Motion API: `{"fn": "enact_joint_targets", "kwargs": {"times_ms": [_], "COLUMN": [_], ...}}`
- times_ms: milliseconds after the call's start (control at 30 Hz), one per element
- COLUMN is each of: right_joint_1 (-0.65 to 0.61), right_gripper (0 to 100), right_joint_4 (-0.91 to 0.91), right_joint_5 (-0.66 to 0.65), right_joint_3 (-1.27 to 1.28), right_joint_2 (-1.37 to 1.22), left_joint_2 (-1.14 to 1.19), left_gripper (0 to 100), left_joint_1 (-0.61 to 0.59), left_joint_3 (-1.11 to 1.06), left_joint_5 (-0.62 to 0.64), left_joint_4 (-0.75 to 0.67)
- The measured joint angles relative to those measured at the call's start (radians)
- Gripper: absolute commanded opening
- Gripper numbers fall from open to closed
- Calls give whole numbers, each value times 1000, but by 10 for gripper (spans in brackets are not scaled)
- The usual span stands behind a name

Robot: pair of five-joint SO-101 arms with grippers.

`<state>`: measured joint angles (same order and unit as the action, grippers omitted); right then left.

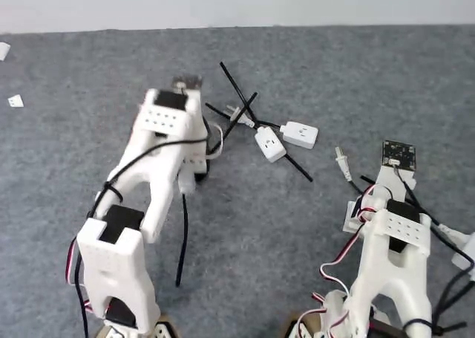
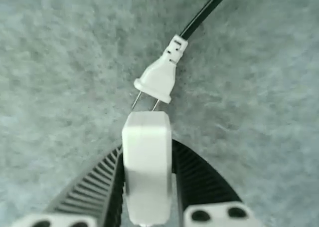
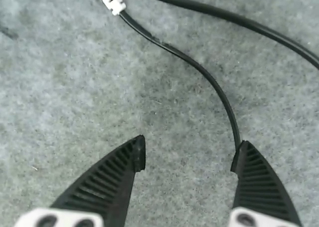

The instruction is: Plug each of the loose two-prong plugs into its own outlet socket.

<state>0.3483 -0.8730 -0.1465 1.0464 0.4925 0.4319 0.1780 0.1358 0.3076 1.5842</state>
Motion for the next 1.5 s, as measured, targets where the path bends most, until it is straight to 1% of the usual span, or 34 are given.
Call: {"fn": "enact_joint_targets", "kwargs": {"times_ms": [100, 200, 300, 433, 500, 667, 733, 933, 1033, 1133, 1233, 1300, 1400, 1500], "right_joint_1": [0, 0, 0, 0, 0, 0, 0, 0, 0, 0, 0, 0, 0, 0], "right_gripper": [270, 270, 270, 270, 270, 270, 270, 270, 270, 270, 270, 270, 270, 270], "right_joint_4": [0, 0, 0, 0, 0, 11, 11, 11, 11, 11, 11, 11, 11, 11], "right_joint_5": [0, 0, 0, 0, 0, 0, 0, 0, 0, 0, 0, 0, 0, 0], "right_joint_3": [0, 0, 0, 0, 0, 0, 0, 0, 0, 0, 0, 0, 0, 0], "right_joint_2": [0, 0, 0, 0, 0, 0, 0, 0, 0, 0, 0, 0, 0, 0], "left_joint_2": [-2, -28, -74, -146, -190, -305, -330, -376, -433, -511, -603, -657, -709, -710], "left_gripper": [13, 13, 13, 32, 81, 284, 318, 304, 271, 161, 2, 28, 12, 13], "left_joint_1": [21, 61, 95, 115, 132, 149, 147, 137, 114, 109, 107, 121, 166, 226], "left_joint_3": [-176, -315, -405, -488, -535, -677, -718, -746, -752, -764, -783, -792, -818, -845], "left_joint_5": [9, 9, 8, 2, -12, -15, -15, -18, -72, -178, -265, -327, -419, -443], "left_joint_4": [-153, -265, -345, -408, -434, -505, -522, -534, -534, -526, -493, -482, -477, -483]}}
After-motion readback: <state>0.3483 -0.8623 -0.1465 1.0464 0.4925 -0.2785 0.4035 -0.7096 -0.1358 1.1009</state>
